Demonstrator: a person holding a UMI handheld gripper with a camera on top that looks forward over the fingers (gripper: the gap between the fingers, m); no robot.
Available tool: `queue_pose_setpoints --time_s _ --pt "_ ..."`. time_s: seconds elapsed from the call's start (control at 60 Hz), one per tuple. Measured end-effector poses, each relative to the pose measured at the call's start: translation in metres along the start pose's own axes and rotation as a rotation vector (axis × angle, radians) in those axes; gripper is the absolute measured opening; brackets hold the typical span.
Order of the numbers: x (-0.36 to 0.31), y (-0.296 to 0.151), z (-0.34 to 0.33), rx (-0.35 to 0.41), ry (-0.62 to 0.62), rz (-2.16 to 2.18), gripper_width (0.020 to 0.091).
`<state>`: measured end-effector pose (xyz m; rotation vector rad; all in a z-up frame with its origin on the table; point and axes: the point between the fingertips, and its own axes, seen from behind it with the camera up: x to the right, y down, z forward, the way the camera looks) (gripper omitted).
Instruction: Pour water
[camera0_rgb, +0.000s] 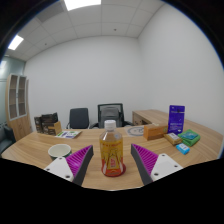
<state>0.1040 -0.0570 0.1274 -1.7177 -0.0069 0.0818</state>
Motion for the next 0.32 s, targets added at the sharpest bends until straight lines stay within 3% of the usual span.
queue_pose_setpoints --time_s 0.317 --pt "-0.045 0.006 -0.127 0.022 -0.092 0.033 0.0838"
